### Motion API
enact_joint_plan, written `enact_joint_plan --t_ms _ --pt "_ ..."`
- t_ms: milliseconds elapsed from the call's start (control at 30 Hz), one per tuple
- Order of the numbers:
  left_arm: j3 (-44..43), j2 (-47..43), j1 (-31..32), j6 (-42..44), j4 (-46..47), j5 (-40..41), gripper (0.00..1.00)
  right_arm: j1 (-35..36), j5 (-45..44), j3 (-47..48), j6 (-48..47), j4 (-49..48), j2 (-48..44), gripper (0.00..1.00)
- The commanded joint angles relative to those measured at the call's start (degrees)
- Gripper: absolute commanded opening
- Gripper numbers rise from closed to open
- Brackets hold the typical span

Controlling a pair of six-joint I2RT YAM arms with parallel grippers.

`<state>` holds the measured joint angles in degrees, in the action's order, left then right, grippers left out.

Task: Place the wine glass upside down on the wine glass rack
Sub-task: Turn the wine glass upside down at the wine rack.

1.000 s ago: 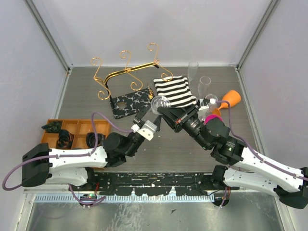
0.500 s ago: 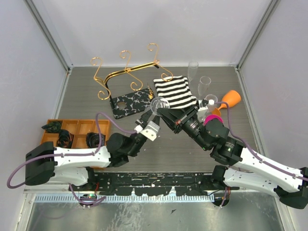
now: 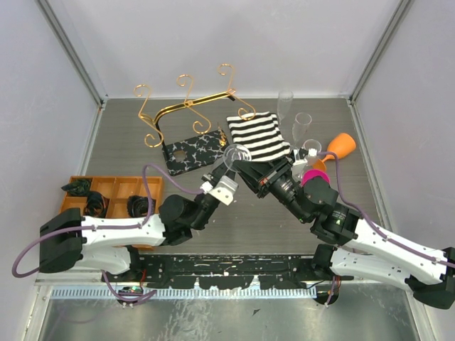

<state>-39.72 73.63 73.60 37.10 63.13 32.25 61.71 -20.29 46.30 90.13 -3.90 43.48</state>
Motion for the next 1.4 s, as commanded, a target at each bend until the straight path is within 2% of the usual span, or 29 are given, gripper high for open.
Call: enact_joint_plan --t_ms 0,233,333,467,667,967,1133,1367 --pt "-0.5 -3.2 -0.1 -1.2 -1.1 -0.6 0.00 0.1 -2.1 0.3 0.5 -5.5 -1.9 0.02" --pt "1.0 -6.6 -0.1 -3.2 -3.9 -0.4 0.00 0.1 -4.4 -0.5 -1.4 -4.5 -2.3 0.32" --pt "1.5 -8.8 -0.1 -4.6 -5.7 1.6 0.00 0.1 -6.0 0.4 -3.9 -0.8 -2.2 0.45" --pt "2.9 -12.3 -0.1 -6.7 -9.2 2.8 0.00 0.1 -7.8 -1.1 -7.4 0.5 -3.2 0.55" --pt "7.3 -21.2 -0.1 -12.8 -17.2 2.8 0.00 0.1 -9.9 -2.8 -18.1 1.9 -5.5 0.56" --pt "13.9 -34.3 -0.5 -14.2 -30.1 -0.7 0.00 0.1 -8.1 -5.9 -35.3 5.2 -6.6 0.56" --pt "15.8 -35.6 -4.7 -17.2 -33.1 -3.6 0.00 0.1 -5.3 -11.0 -35.5 7.6 -7.4 0.56" --pt "17.4 -33.0 -17.2 -25.9 -30.8 -16.1 0.00 0.1 -4.4 -17.4 -32.3 9.8 -10.7 0.56"
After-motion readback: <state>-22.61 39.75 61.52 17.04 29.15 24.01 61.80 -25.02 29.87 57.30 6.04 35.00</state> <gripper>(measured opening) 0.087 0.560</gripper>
